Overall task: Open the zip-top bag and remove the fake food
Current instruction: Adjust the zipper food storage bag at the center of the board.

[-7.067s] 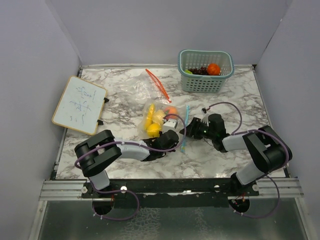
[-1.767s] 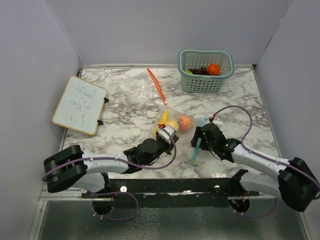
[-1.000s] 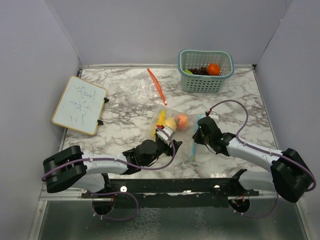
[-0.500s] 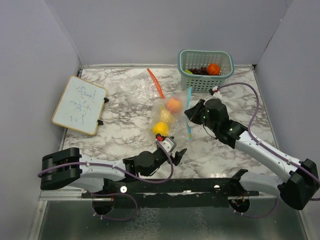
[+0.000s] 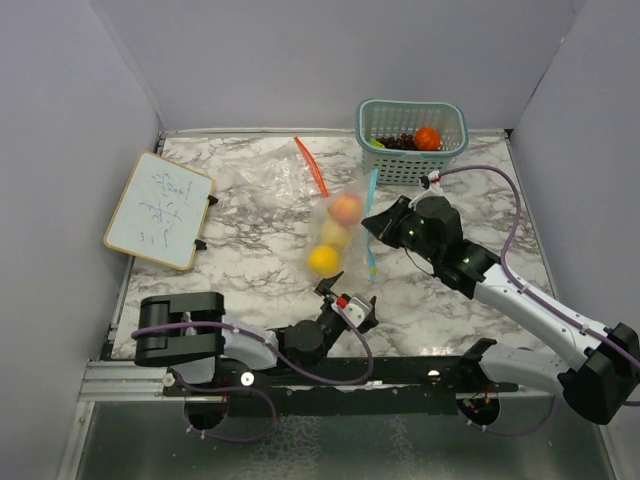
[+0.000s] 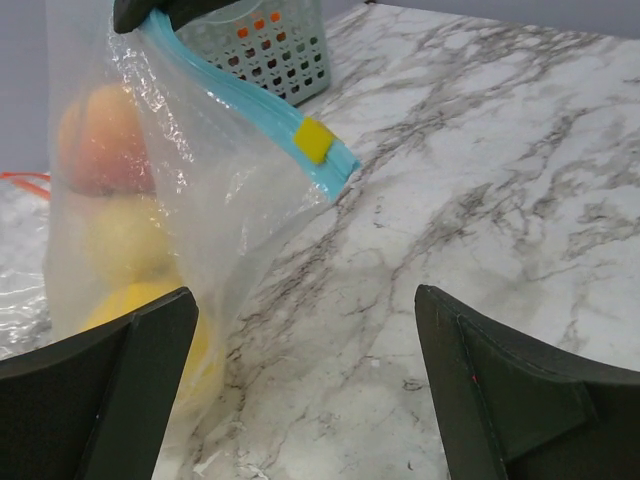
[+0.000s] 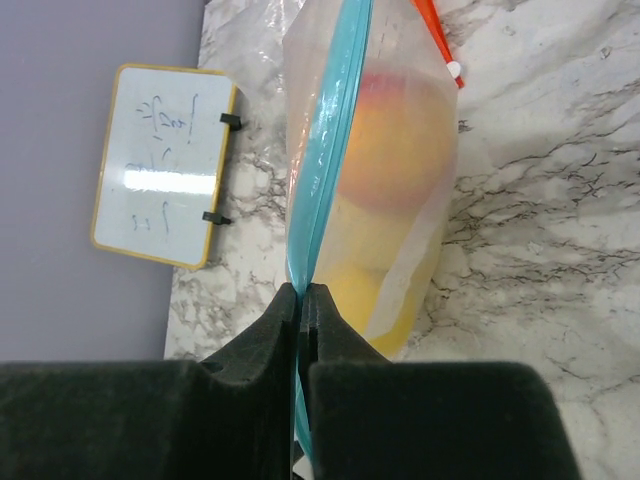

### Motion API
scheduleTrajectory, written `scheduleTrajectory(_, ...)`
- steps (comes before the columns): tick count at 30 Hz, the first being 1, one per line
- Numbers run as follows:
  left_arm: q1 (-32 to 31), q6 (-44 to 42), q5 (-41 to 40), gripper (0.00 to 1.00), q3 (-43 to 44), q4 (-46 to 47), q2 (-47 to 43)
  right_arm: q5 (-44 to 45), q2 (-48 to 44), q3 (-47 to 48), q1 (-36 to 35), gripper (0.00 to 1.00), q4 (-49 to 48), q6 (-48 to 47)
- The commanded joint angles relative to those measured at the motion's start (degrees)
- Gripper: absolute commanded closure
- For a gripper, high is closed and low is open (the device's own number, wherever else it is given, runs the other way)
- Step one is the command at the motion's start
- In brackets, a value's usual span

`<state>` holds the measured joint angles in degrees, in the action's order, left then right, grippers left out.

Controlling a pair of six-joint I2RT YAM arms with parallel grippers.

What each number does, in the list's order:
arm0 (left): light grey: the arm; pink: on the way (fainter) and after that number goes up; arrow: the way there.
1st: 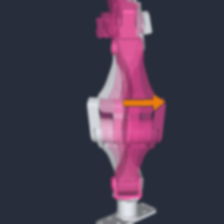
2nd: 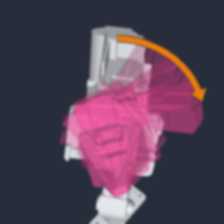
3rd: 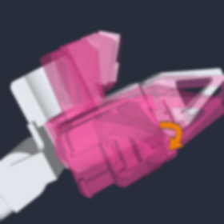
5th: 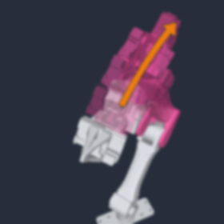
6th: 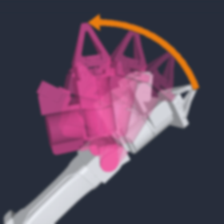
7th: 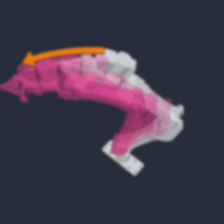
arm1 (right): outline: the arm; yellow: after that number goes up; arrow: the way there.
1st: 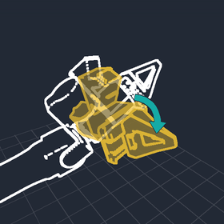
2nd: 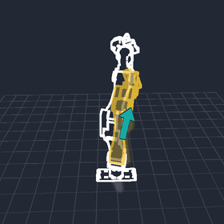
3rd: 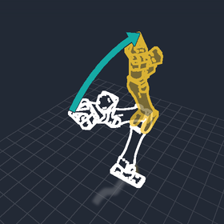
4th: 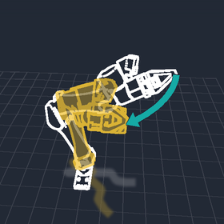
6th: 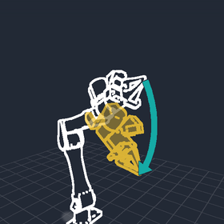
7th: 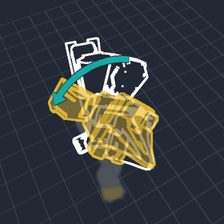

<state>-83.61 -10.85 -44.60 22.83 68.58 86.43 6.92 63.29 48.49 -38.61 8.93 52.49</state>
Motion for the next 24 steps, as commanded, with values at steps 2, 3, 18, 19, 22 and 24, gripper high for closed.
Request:
scheduleTrajectory(2,-1.34,-19.03,-12.09,0.10,2.68,28.24,10.08,-2.99,-2.39,-1.11,-0.39,0.98,-4.08,2.25)
scheduleTrajectory(3,-1.49,-21.05,-12.72,0.11,3.27,31.09,12.16,-3.16,-2.64,-1.26,-0.54,0.98,-4.09,2.26)
scheduleTrajectory(18,-0.10,-24.79,-13.76,0.18,10.99,32.89,17.67,-4.26,-4.93,-3.77,-1.12,0.98,-4.80,2.45)
scheduleTrajectory(19,0.56,-24.53,-13.56,0.20,10.94,32.87,17.71,-4.34,-5.04,-3.69,-1.12,0.98,-4.80,2.49)
scheduleTrajectory(22,1.83,-24.25,-12.94,0.29,10.48,32.89,17.59,-4.37,-5.64,-2.91,-1.12,0.98,-4.36,2.32)
scheduleTrajectory(24,2.18,-24.25,-12.62,0.36,9.97,32.85,17.12,-4.24,-5.92,-2.11,-1.11,0.98,-3.75,1.84)
